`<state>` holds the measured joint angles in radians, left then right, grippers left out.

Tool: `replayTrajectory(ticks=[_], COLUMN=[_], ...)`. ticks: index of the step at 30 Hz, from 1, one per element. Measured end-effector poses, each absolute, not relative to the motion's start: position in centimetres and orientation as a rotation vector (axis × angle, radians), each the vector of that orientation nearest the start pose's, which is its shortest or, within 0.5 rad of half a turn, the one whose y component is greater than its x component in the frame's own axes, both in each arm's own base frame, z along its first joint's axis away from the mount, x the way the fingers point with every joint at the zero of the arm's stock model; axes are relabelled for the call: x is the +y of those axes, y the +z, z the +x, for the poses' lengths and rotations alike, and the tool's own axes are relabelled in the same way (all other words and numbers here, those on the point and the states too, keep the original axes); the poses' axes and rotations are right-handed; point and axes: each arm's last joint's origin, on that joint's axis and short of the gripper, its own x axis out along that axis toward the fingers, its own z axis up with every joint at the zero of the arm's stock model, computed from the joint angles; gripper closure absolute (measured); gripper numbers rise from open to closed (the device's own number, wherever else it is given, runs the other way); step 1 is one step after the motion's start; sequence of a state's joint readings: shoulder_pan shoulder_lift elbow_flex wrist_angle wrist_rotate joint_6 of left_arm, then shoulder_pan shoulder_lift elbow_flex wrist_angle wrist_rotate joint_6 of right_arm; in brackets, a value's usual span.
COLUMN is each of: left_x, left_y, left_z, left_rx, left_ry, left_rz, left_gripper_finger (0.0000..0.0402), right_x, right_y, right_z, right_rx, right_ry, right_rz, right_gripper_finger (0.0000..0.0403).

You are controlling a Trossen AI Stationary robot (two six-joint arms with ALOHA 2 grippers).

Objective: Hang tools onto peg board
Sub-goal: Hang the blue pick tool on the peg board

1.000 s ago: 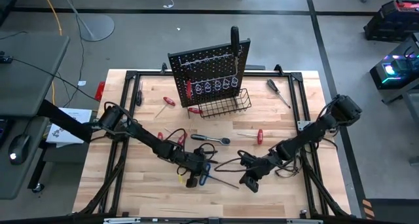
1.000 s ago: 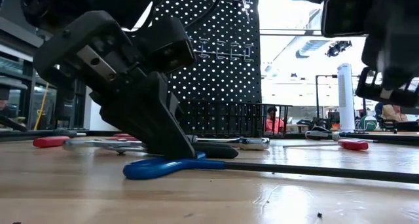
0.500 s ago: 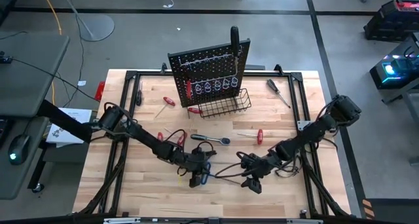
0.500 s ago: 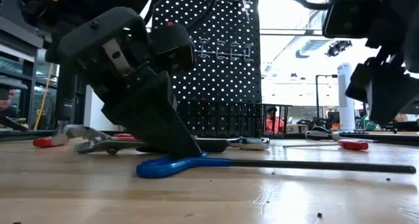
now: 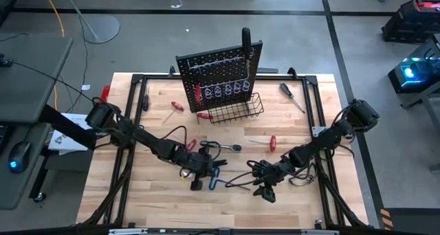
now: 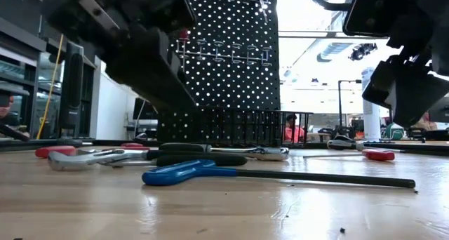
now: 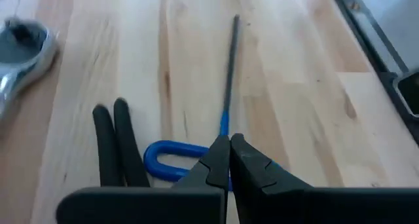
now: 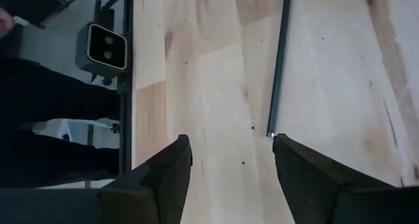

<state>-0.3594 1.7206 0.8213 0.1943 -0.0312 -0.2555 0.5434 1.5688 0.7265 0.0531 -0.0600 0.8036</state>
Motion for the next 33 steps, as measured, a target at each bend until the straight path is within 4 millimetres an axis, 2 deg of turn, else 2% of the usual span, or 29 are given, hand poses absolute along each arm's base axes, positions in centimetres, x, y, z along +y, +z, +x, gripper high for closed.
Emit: replayTrajectory(ticks=[4,7,11,17,25,29,33], left_x=[-11.9,-12.2,-12.0,-11.9,-12.6,-12.6,-12.5], left_y=[13.4,12.8,11.2,10.1,7.6,7.4,7.4], left_z=[30.9,31.5,31.8,32.1,32.8,32.8,32.9], left_rx=[0.791,0.758,0.793,0.806,0.788,0.779,0.774], left_ry=[-0.266,-0.317,-0.312,-0.321,-0.304,-0.287,-0.278], left_rz=[-0.038,-0.023,-0.020,0.017,-0.061,-0.094,-0.096], left_gripper_finger=[0.0402,0.0402,0.0402,0.0402,0.0402,0.0402,0.0402], right_x=[15.4,15.4,15.5,15.5,15.6,15.6,16.5], right_y=[15.6,15.7,15.7,15.8,15.8,14.8,14.0], right_z=[25.2,25.3,25.3,25.4,25.3,25.5,27.0], right_rx=[0.944,0.941,0.933,0.927,0.917,0.939,1.006], right_ry=[0.225,0.226,0.229,0.231,0.274,0.262,0.235], right_rz=[0.549,0.550,0.558,0.560,0.496,0.428,0.328], right_gripper_finger=[0.0199,0.0199,0.0199,0.0199,0.0199,0.0199,0.0199])
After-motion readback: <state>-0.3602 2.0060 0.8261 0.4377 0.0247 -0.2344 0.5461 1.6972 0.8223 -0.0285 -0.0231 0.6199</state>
